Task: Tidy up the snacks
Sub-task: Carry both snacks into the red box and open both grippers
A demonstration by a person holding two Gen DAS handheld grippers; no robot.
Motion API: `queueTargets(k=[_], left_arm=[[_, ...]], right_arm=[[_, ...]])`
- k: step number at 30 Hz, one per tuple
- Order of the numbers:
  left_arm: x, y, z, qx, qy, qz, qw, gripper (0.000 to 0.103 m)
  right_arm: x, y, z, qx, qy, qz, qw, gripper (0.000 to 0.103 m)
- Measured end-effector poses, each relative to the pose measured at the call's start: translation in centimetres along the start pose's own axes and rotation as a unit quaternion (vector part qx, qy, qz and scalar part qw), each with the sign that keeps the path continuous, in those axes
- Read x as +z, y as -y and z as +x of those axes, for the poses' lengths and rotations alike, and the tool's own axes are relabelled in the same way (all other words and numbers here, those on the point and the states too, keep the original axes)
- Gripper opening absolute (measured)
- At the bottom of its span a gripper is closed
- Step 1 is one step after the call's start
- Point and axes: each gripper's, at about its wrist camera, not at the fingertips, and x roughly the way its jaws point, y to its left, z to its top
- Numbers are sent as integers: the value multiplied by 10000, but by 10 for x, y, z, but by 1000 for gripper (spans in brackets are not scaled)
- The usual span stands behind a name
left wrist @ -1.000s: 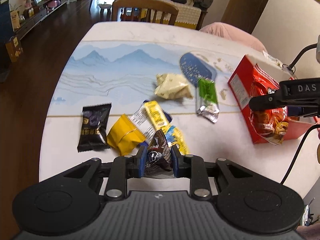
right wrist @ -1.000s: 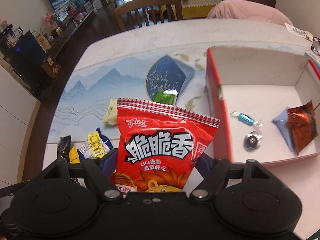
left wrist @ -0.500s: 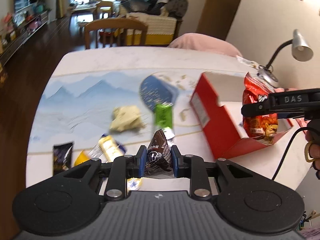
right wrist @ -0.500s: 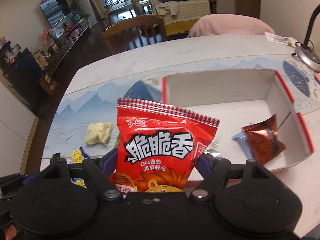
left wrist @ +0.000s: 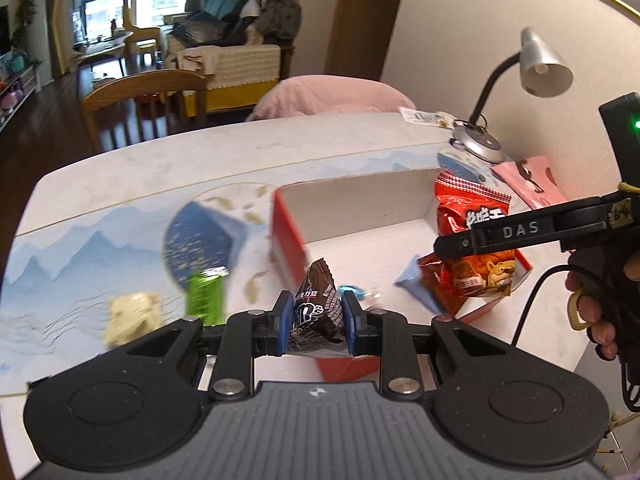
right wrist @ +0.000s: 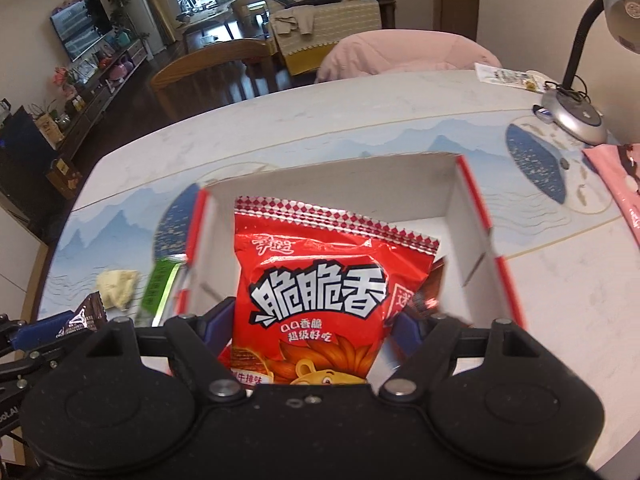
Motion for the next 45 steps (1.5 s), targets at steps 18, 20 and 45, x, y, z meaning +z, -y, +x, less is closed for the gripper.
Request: queueTargets(k=[18,20,45], left_arm=[[55,53,104,-26,-840,-203,9963,25],[58,52,117,24,-966,-296,9949,25],[44,64,206,439,-2273,-359,9722,25]], right_arm=[[8,60,44,-149,-463,-821,9954,78],[9,60,51,-144,-526,-958,9939,78],[4,54,83,-320,-839,-1397,9861,78]])
